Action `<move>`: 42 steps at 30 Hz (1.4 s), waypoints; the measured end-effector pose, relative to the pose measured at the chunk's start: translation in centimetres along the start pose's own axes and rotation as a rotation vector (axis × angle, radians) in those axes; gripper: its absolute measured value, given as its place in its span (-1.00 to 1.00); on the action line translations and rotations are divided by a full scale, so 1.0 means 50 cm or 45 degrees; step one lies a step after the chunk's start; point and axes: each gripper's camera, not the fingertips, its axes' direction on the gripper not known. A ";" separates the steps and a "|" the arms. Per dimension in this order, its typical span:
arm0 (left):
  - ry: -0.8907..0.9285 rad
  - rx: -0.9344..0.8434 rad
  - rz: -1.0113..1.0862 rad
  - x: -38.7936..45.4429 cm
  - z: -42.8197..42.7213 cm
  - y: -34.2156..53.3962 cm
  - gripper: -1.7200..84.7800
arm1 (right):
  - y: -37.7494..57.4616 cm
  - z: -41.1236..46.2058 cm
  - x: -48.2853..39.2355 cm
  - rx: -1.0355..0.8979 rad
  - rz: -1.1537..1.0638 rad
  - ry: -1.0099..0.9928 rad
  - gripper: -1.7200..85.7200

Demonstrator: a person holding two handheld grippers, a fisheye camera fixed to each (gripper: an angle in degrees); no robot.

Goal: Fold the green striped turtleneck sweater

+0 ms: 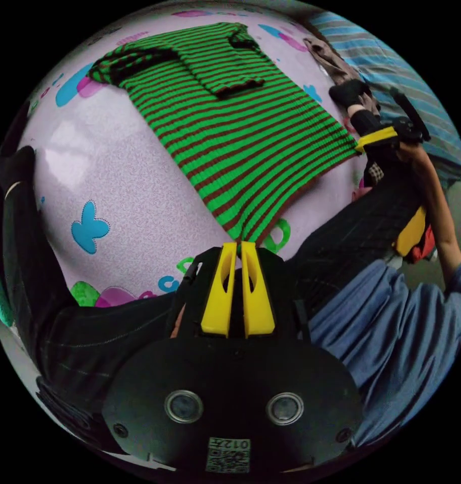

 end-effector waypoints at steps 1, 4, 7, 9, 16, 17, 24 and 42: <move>-0.004 -0.010 0.035 0.003 -0.008 0.017 -0.96 | 0.012 0.000 -0.005 -0.023 -0.025 0.009 -0.98; -0.003 -0.028 0.092 0.009 -0.023 0.051 -0.96 | 0.044 -0.001 -0.017 -0.071 -0.091 -0.004 -0.98; 0.031 0.002 0.118 0.007 -0.054 0.108 -0.96 | 0.082 -0.008 -0.024 -0.103 -0.158 -0.070 -0.98; 0.034 0.042 0.086 -0.009 -0.073 0.131 -0.96 | 0.099 -0.018 -0.016 -0.098 -0.161 -0.078 -0.98; 0.126 0.268 -0.012 -0.106 -0.161 0.142 -0.96 | 0.088 -0.122 0.105 0.193 -0.055 -0.250 -0.98; 0.122 0.297 -0.024 -0.124 -0.176 0.135 -0.96 | 0.078 -0.139 0.128 0.237 -0.035 -0.277 -0.98; 0.207 0.342 -0.056 -0.239 -0.225 0.044 -0.96 | -0.021 -0.205 0.241 0.315 0.058 -0.356 -0.98; 0.419 0.270 -0.413 -0.499 -0.182 -0.206 -0.96 | -0.397 -0.209 0.413 0.145 0.274 -0.267 -0.97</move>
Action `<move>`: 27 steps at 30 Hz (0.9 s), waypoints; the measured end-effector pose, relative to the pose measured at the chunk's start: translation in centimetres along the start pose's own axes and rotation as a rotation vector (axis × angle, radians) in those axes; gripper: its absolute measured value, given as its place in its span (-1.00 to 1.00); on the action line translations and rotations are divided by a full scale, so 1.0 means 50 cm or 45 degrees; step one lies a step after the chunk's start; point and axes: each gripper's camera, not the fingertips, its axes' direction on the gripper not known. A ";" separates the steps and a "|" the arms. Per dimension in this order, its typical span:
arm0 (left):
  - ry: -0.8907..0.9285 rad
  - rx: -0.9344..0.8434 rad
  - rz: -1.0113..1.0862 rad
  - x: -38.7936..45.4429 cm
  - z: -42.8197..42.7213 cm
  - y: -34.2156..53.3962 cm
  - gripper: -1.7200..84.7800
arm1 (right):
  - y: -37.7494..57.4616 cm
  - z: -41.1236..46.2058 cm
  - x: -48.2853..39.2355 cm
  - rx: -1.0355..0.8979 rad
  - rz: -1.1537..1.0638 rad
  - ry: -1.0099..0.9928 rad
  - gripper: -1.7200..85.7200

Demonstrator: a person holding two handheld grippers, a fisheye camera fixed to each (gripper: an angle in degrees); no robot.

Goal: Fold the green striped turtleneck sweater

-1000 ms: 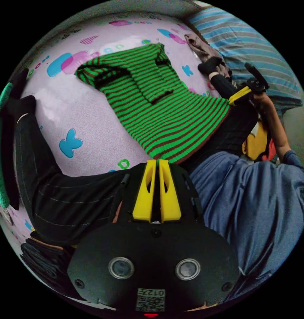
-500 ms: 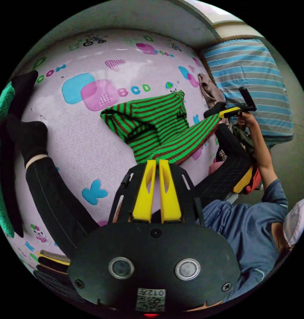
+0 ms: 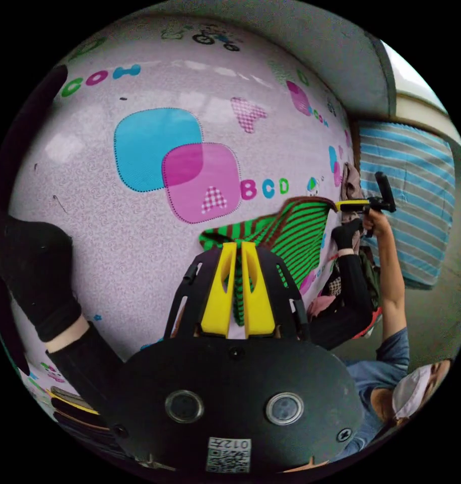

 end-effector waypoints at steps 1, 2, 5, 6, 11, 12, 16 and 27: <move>-0.007 -0.003 -0.023 -0.004 0.014 -0.005 -0.95 | -0.013 0.018 0.000 -0.013 0.022 0.020 -0.96; -0.018 -0.001 -0.034 -0.004 0.019 -0.006 -0.95 | -0.022 0.033 -0.003 -0.023 0.040 0.051 -0.95; -0.080 0.033 -0.051 0.002 0.031 0.003 -0.95 | -0.019 0.036 -0.016 0.023 0.043 0.094 -0.87; -0.101 0.084 -0.055 0.005 0.022 0.013 -0.94 | -0.016 0.031 -0.017 0.039 0.050 0.099 -0.85; -0.176 0.297 -0.090 0.013 -0.037 0.085 -0.93 | 0.066 -0.044 -0.003 0.306 0.166 0.116 -0.75; -0.175 0.289 -0.047 0.025 -0.038 0.106 -0.93 | 0.079 -0.047 -0.003 0.326 0.158 0.086 -0.75; -0.234 0.210 0.078 0.066 -0.001 0.175 -0.91 | 0.153 0.016 -0.017 0.220 0.032 -0.146 -0.74; -0.246 -0.048 0.294 0.158 0.178 0.287 -0.88 | 0.168 0.160 -0.125 -0.124 -0.172 0.038 -0.77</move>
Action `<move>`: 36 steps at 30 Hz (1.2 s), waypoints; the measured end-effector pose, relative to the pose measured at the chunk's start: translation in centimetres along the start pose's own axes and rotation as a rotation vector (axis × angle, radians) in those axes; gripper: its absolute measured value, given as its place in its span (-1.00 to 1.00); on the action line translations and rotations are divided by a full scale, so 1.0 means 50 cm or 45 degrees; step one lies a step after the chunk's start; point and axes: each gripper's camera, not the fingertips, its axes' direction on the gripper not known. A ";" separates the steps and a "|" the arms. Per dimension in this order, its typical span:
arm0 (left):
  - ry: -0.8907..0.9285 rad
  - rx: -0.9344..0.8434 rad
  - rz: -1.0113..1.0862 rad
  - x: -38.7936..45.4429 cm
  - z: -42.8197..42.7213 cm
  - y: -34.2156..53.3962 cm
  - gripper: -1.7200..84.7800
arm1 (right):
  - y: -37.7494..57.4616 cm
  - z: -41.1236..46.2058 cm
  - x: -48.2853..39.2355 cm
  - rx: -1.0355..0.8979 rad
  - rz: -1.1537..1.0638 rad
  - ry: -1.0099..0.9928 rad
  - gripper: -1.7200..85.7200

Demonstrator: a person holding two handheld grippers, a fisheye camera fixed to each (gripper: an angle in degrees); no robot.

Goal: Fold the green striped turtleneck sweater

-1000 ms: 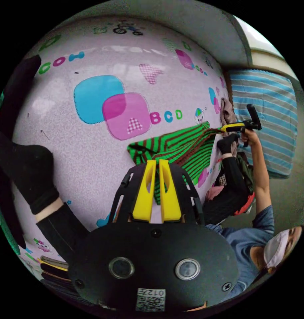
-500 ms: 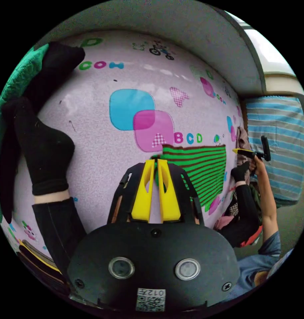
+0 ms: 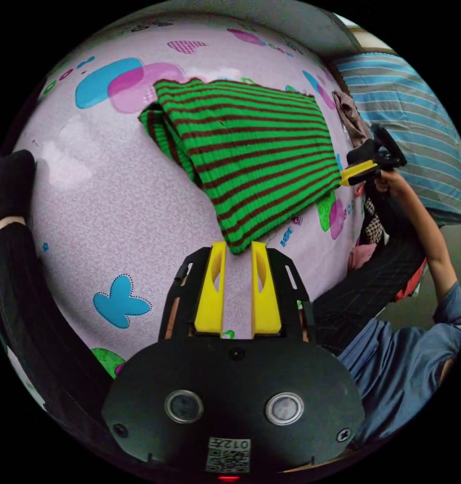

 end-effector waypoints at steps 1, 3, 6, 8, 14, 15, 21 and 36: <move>-0.009 -0.001 0.005 0.005 0.003 0.000 -0.88 | -0.008 -0.004 -0.012 0.006 -0.010 0.016 -0.77; -0.057 0.001 0.016 0.018 0.014 -0.004 -0.88 | -0.018 -0.006 -0.025 -0.006 -0.021 0.035 -0.77; -0.079 0.003 0.033 0.031 0.020 -0.008 -0.89 | -0.028 -0.006 -0.042 -0.025 -0.036 0.070 -0.79; -0.102 0.010 0.043 0.040 0.018 -0.009 -0.91 | -0.032 -0.008 -0.051 -0.028 -0.045 0.041 -0.81; -0.186 -0.072 0.105 0.069 0.001 -0.020 -0.94 | -0.045 -0.035 -0.089 -0.106 -0.126 0.184 -0.96; -0.257 -0.111 0.103 0.071 -0.007 -0.021 -0.95 | -0.046 -0.040 -0.092 -0.118 -0.123 0.226 -0.96; -0.346 -0.294 0.078 0.074 0.023 -0.037 -0.95 | -0.070 -0.019 -0.098 -0.217 -0.074 0.355 -0.98; -0.158 -0.073 -0.133 0.010 -0.103 -0.015 -0.88 | -0.033 -0.098 -0.074 -0.172 0.032 0.292 -0.81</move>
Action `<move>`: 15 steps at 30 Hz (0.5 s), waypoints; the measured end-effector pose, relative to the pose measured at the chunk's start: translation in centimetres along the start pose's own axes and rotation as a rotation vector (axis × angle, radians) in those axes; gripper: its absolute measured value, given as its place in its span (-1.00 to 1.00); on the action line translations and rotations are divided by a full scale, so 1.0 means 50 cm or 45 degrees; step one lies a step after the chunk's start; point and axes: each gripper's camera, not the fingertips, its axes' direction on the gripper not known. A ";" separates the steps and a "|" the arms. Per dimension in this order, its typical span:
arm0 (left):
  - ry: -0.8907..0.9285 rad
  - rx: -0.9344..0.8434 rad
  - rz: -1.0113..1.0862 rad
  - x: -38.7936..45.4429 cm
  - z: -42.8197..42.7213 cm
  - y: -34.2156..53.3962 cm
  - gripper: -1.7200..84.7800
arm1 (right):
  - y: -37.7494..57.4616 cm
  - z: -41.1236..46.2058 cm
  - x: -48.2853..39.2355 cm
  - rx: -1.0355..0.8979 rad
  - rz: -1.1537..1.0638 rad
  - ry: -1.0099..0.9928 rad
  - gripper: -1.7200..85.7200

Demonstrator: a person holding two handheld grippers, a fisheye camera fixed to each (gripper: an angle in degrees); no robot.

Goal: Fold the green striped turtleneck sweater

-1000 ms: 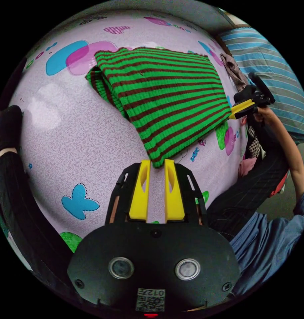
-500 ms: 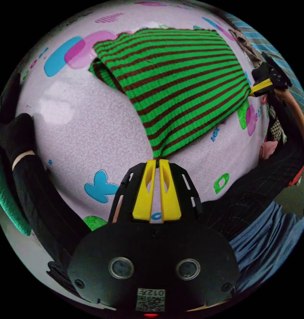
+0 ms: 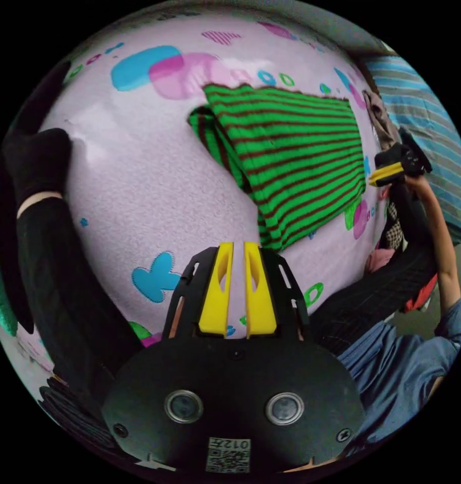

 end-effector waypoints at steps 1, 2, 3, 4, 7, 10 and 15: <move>-0.011 0.015 -0.015 -0.008 -0.011 -0.002 -0.88 | 0.009 -0.022 0.015 0.075 0.030 -0.011 -0.81; -0.013 0.047 -0.047 -0.024 -0.029 -0.009 -0.88 | 0.015 -0.045 0.027 0.161 0.054 -0.035 -0.81; 0.024 0.099 -0.074 -0.037 -0.047 -0.016 -0.88 | 0.018 -0.057 0.033 0.211 0.064 -0.050 -0.81; 0.078 0.151 -0.083 -0.045 -0.060 -0.026 -0.88 | 0.023 -0.079 0.044 0.321 0.087 -0.084 -0.82; 0.118 0.206 -0.110 -0.050 -0.070 -0.053 -0.86 | 0.030 -0.113 0.070 0.531 0.152 -0.213 -0.82; 0.136 0.228 -0.111 -0.037 -0.069 -0.092 -0.86 | 0.033 -0.120 0.090 0.609 0.204 -0.270 -0.83; 0.132 0.213 -0.143 -0.030 -0.065 -0.119 -0.86 | 0.032 -0.118 0.105 0.610 0.228 -0.250 -0.82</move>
